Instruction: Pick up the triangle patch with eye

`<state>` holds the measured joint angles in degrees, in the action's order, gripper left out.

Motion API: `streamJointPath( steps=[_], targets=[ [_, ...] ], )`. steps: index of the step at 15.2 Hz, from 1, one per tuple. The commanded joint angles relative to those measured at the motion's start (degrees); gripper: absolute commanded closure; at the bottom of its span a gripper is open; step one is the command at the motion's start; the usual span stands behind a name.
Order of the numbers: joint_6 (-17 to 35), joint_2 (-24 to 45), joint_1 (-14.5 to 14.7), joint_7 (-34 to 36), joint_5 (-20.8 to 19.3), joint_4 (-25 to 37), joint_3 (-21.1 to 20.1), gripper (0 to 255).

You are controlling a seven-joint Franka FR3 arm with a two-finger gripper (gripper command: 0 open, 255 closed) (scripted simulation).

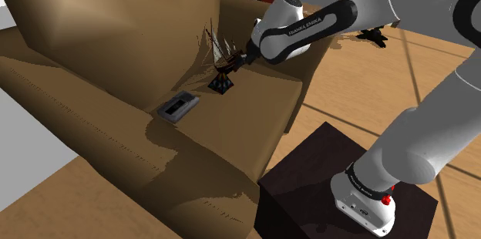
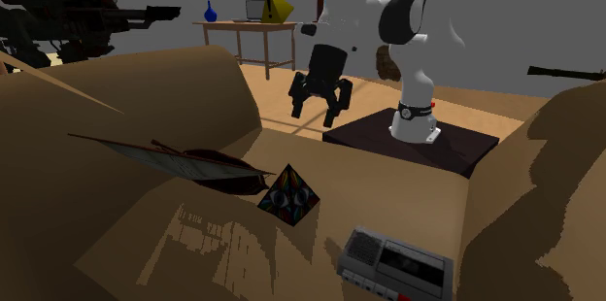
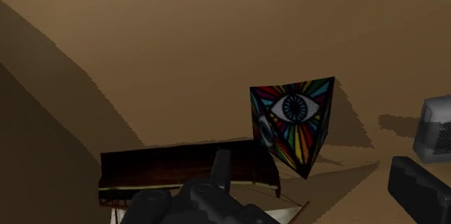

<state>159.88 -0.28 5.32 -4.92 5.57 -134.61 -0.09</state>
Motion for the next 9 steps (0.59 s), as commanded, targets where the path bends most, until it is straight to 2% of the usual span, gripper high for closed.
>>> streamJointPath(
  steps=[1, 7, 9],
  targets=[
    [3.3, 4.3, 0.3, -2.0, 2.5, 2.5, -0.3, 0],
    [10.2, 17.2, -1.2, -7.4, 8.9, 12.4, -3.9, 0],
    [11.5, 18.3, -1.6, -7.9, 9.3, 12.3, -4.4, 0]
  ],
)
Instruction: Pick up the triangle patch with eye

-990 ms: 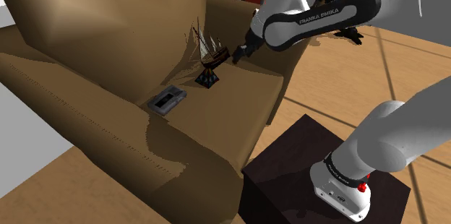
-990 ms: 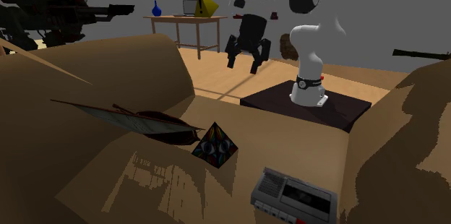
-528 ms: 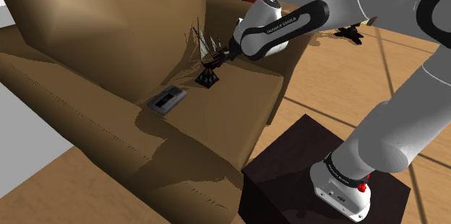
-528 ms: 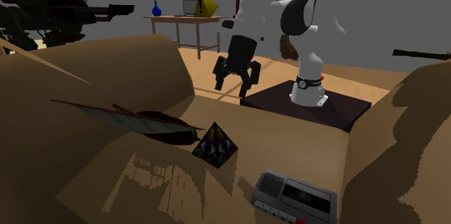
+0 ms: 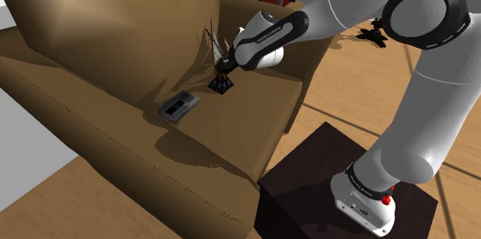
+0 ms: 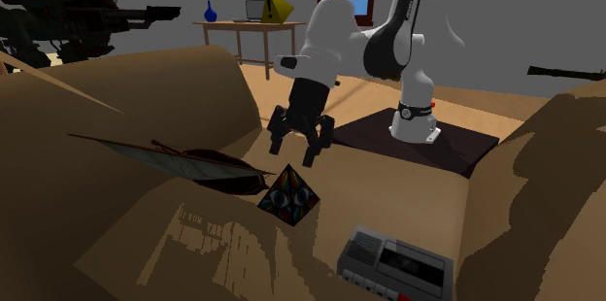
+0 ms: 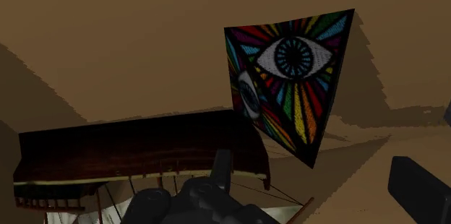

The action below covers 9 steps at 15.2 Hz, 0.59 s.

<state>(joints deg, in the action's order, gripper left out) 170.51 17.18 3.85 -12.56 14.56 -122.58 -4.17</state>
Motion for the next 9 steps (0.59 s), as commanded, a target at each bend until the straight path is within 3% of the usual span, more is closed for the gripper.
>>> streamJointPath(
  steps=[1, 7, 8, 9],
  targets=[
    [1.5, 1.5, -0.3, -0.6, 0.6, 0.2, -0.6, 0],
    [4.4, 4.3, -1.3, -1.9, 1.5, 0.1, -1.9, 0],
    [4.5, 4.3, -1.2, -1.8, 1.5, 0.0, -1.9, 255],
    [4.6, 4.3, -1.3, -1.8, 1.6, -0.1, -2.0, 255]
  ],
)
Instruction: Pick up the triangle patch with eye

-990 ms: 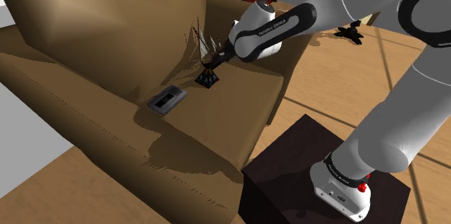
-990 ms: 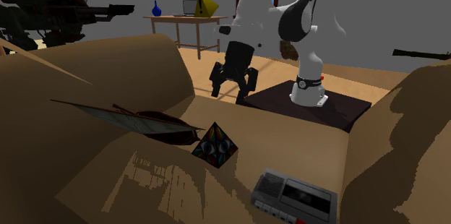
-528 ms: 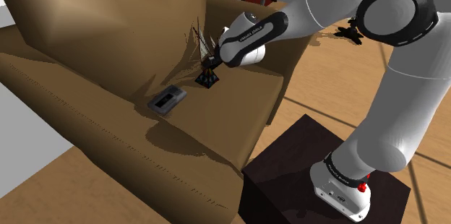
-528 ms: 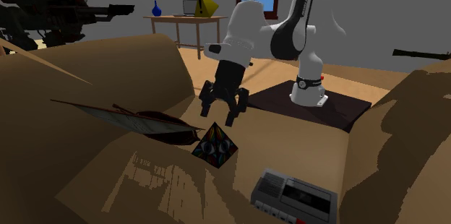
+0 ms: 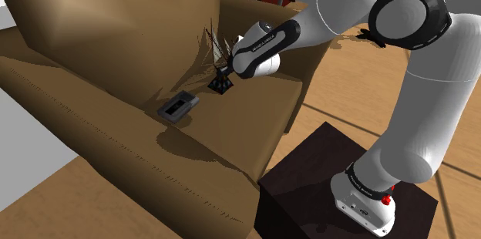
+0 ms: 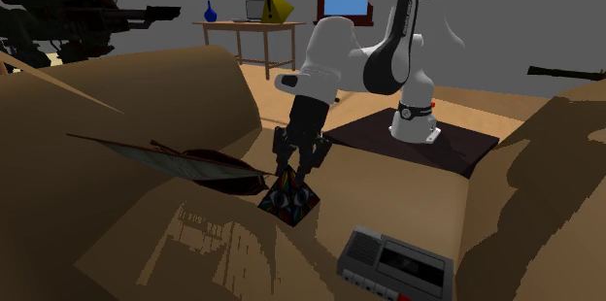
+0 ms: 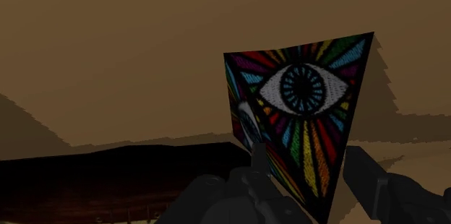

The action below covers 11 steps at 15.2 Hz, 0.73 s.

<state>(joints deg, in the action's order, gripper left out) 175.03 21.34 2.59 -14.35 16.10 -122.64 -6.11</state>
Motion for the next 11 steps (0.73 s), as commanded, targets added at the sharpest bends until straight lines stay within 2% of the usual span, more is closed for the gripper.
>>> streamJointPath(
  steps=[1, 8, 11],
  targets=[
    [0.1, 0.1, 0.0, 0.0, 0.0, 0.0, -0.1, 255],
    [-0.1, 0.1, -0.1, -0.1, 0.0, 0.2, 0.0, 255],
    [-2.0, -1.7, 0.6, 0.7, -0.6, 0.2, 0.9, 255]
  ],
)
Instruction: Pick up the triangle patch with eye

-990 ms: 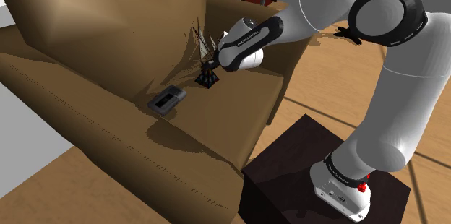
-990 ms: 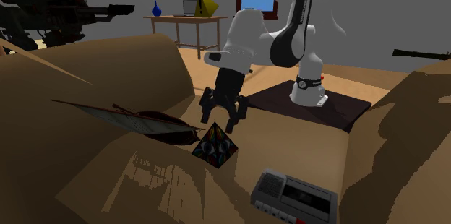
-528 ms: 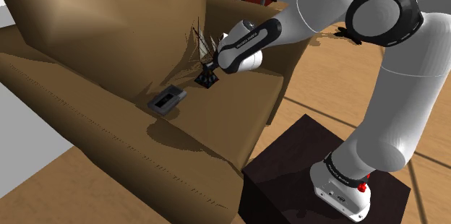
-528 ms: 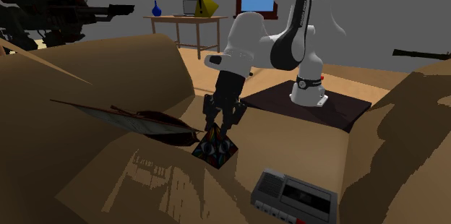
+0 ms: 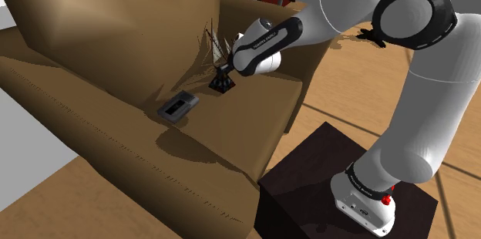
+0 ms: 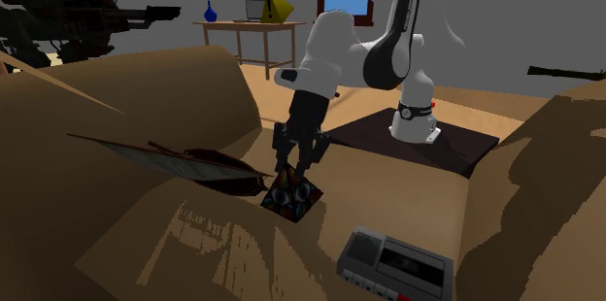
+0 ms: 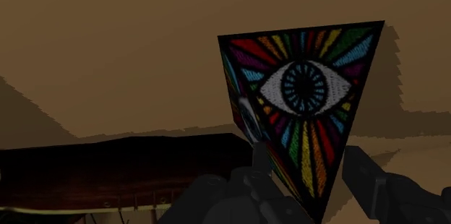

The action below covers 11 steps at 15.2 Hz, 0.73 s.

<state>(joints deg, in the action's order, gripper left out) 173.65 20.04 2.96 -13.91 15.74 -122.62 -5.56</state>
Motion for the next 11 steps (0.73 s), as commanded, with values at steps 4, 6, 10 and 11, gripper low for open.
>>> streamJointPath(
  steps=[4, 6, 10, 11],
  targets=[
    [-3.2, -2.8, 1.1, 1.4, -1.1, 0.4, 1.4, 255],
    [-4.5, -3.9, 1.4, 2.0, -1.6, 0.5, 1.9, 255],
    [-7.2, -6.1, 2.0, 3.2, -2.7, 1.0, 2.8, 255],
    [-7.8, -6.6, 2.1, 3.4, -3.0, 1.2, 2.9, 255]
  ],
)
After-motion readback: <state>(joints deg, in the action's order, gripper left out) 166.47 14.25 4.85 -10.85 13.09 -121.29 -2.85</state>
